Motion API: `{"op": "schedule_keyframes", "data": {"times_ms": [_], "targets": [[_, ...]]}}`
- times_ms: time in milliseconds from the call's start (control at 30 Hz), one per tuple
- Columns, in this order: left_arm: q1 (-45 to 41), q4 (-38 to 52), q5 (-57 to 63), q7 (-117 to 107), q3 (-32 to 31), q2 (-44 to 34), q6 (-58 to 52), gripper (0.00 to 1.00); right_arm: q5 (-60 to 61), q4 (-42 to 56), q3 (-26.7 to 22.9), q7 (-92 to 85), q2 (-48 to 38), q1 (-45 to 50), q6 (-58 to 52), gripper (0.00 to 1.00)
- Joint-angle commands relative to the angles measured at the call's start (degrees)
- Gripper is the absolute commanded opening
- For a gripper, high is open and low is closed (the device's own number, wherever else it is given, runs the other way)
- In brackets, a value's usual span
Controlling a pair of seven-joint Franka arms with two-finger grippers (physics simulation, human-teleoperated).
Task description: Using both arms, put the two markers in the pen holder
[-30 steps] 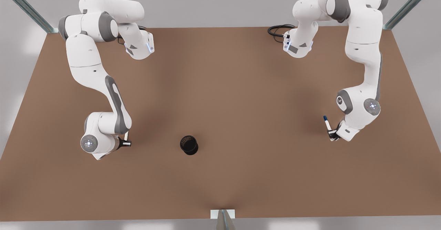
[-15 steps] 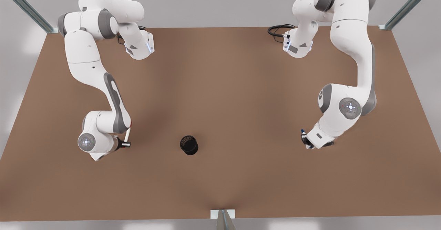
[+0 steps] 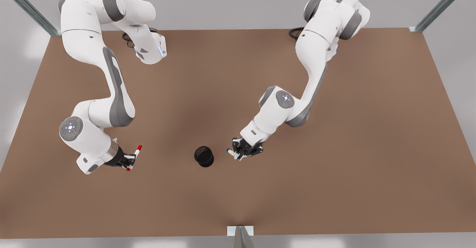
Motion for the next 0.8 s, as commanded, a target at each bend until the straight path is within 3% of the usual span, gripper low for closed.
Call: {"op": "schedule_keyframes", "data": {"times_ms": [0, 267, 400, 767], "targets": [[-0.32, 2.71, -0.94, -20.86, -0.02, 2.22, 25.91, 0.21, -0.22, 1.09, 0.97, -2.32, -0.12, -0.22, -0.05, 0.25], [-4.19, 2.98, -1.02, -23.14, 0.06, 4.16, 25.99, 0.21, 2.42, 2.76, 3.60, -3.29, 0.41, -0.49, 4.96, 0.25], [-6.21, -4.05, -0.94, -22.70, 0.15, 2.22, 25.99, 0.21, 2.86, 2.76, 4.75, -3.03, 0.68, -0.57, 6.10, 0.25], [-8.59, -4.49, -0.23, -18.84, 0.15, 5.74, 25.99, 0.21, 4.18, 2.58, 6.42, -2.67, 1.03, 0.13, 9.26, 0.25]]}}
